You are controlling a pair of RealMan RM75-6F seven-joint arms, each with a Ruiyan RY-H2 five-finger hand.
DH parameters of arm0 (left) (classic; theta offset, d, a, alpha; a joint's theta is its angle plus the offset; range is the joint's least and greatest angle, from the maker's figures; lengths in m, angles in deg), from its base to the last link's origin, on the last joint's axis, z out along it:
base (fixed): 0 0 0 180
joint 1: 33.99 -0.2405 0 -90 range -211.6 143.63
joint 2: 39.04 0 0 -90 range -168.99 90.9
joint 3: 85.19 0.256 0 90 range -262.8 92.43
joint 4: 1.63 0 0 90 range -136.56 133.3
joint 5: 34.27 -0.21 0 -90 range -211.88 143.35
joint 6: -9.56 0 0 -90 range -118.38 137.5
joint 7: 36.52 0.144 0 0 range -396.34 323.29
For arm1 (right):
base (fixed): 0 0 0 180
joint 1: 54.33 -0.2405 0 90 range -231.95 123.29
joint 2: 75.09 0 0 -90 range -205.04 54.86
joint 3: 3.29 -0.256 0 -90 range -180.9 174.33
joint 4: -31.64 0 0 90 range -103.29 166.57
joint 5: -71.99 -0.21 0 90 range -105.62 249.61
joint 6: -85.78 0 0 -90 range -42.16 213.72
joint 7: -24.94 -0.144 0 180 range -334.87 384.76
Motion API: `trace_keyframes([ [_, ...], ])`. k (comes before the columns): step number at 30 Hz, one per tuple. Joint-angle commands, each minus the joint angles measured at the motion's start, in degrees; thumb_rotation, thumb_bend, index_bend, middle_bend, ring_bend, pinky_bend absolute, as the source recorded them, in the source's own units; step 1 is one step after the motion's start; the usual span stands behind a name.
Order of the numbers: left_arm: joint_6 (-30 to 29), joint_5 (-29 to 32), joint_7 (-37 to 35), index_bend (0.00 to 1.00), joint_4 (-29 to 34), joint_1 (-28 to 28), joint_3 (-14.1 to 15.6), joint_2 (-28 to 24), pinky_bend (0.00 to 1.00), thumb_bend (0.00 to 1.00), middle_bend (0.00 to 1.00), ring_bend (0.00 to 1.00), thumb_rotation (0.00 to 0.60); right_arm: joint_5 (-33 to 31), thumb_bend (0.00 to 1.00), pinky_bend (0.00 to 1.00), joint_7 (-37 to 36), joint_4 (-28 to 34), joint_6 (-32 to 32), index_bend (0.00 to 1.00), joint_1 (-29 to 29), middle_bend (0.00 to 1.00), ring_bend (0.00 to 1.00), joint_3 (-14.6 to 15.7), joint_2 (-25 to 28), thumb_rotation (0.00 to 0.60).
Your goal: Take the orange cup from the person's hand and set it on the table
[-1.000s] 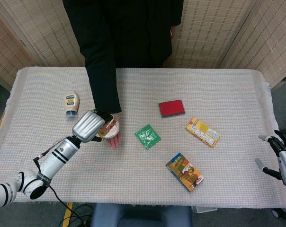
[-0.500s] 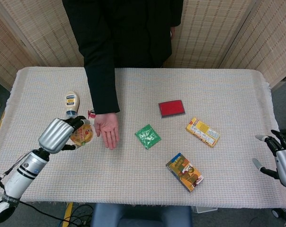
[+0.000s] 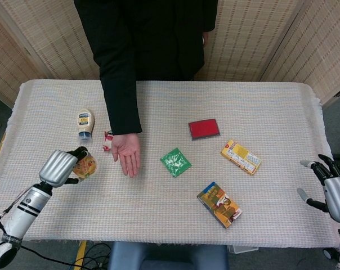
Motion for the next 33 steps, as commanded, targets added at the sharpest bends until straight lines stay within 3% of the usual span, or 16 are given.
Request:
trace_keyframes([
  [1,2.6,2.2,-1.6,0.66,-6.0,0.3,-0.6,5.2,0.79,0.27,0.60,0.59,0.600,0.0,0.24,0.20,0.1,0.1,0.0,0.23,0.0,0.32,0.17,0.0,0.0,0.600],
  [7,4.7,2.4,-4.5,0.64,-12.6,0.9,-0.7,10.4,0.79,0.27,0.57,0.58,0.600,-0.2,0.24,0.20,0.6,0.6,0.1,0.23,0.0,0.32,0.17,-0.1,0.4,0.600],
  [10,6.1,2.3,-5.0,0.59,-14.0,1.4,-0.5,11.7,0.78,0.27,0.50,0.53,0.600,-0.2,0.24,0.20,0.8,0.8,-0.1,0.23,-0.1,0.32,0.17,0.0,0.4,0.600],
  [12,8.4,3.2,-4.4,0.46,-13.2,1.8,-0.2,11.3,0.74,0.26,0.40,0.43,0.600,-0.2,0.25,0.20,1.0,0.9,-0.1,0.23,-0.1,0.32,0.17,-0.1,0.4,0.600],
  [13,9.3,3.7,-4.1,0.34,-12.4,1.9,-0.2,10.9,0.67,0.25,0.30,0.34,0.600,-0.3,0.25,0.20,1.0,1.0,-0.1,0.23,-0.1,0.32,0.17,-0.2,0.4,0.600],
  [16,8.7,5.0,-4.8,0.11,-9.9,1.4,-1.2,10.2,0.47,0.20,0.10,0.15,0.600,-0.3,0.24,0.20,1.1,1.1,0.1,0.23,-0.1,0.32,0.17,-0.2,0.5,0.600],
  [19,7.2,5.7,-6.0,0.02,-7.7,0.4,-2.0,9.5,0.36,0.17,0.01,0.05,0.600,-0.5,0.25,0.20,1.1,1.1,-0.1,0.23,-0.1,0.32,0.17,-0.2,0.5,0.600],
  [25,2.5,5.3,-5.6,0.00,-3.6,-2.4,-2.1,6.4,0.31,0.13,0.00,0.01,0.600,-0.4,0.24,0.20,0.9,0.9,-0.2,0.23,-0.1,0.32,0.17,-0.2,0.5,0.600],
  [33,-5.9,9.8,-2.1,0.02,2.6,-8.6,-3.6,0.8,0.31,0.13,0.00,0.01,0.600,-0.6,0.24,0.20,0.5,0.5,-0.2,0.23,0.0,0.32,0.17,0.0,0.6,0.600],
])
